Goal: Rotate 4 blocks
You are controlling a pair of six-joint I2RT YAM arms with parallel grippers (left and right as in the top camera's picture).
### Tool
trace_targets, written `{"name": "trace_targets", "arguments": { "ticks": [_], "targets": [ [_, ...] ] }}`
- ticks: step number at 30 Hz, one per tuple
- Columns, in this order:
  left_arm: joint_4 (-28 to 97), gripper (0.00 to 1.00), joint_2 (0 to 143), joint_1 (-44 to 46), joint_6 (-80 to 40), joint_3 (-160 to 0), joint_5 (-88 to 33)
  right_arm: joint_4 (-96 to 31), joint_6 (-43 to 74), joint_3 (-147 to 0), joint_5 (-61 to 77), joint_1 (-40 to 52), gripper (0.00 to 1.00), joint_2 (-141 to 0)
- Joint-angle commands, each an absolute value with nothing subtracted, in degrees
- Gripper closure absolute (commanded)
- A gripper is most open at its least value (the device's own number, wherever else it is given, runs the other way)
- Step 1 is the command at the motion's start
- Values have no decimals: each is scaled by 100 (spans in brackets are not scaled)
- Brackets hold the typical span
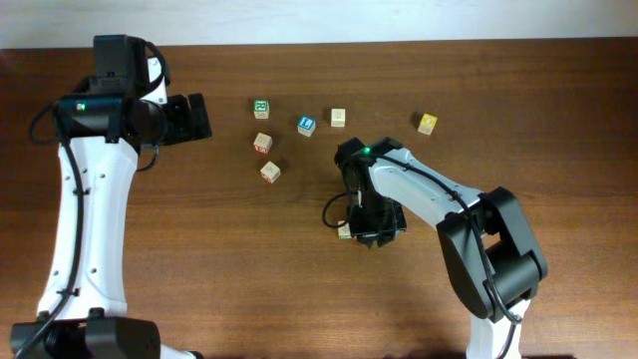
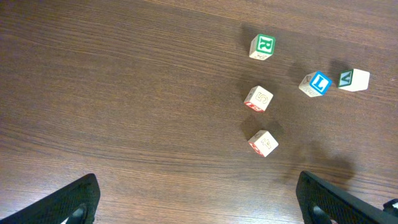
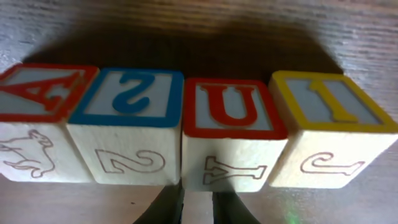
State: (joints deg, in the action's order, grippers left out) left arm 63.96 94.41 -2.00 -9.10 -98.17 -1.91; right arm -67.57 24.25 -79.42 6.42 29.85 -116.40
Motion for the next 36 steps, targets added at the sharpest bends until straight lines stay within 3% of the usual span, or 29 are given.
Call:
{"name": "trace_targets", "arguments": {
  "ticks": [1,15,24,29,30,31,32,34,35,36],
  "targets": [
    [6388,1,9494,-198,-980,-9915,-235,-6676,2515,-7896,526,3004,82,-11548],
    [6390,1,9494,-198,-980,-9915,-235,-7185,2296,-8368,615,2961,85,-10901],
    [6390,1,9494,-198,-980,-9915,-233,-7116,2180,-8149,473,1664,84,-10536],
    [6392,1,9494,-198,-980,-9915,-285,-6877,2130,-7572,491,1426,84,-10536],
    [6473,4,9494,-198,-978,-9915,-386,-6775,2152,-7465,495,1400,84,-10536],
    [6506,34,9494,-198,-978,-9915,-593,-6652,2150,-7367,563,1367,84,-10536],
    [6506,42,9515,-198,-980,-9898,-819,-6543,2152,-7275,635,1326,84,-10536],
    [6536,46,9557,-191,-982,-9843,-1035,-6392,2150,-7157,753,1219,84,-10536],
    [6569,63,9581,-185,-993,-9813,-1037,-6381,2147,-7150,749,1179,83,-10536],
    [6600,74,9609,-158,-1066,-9730,-1033,-6364,2145,-7150,746,1111,83,-10536]
  ]
}}
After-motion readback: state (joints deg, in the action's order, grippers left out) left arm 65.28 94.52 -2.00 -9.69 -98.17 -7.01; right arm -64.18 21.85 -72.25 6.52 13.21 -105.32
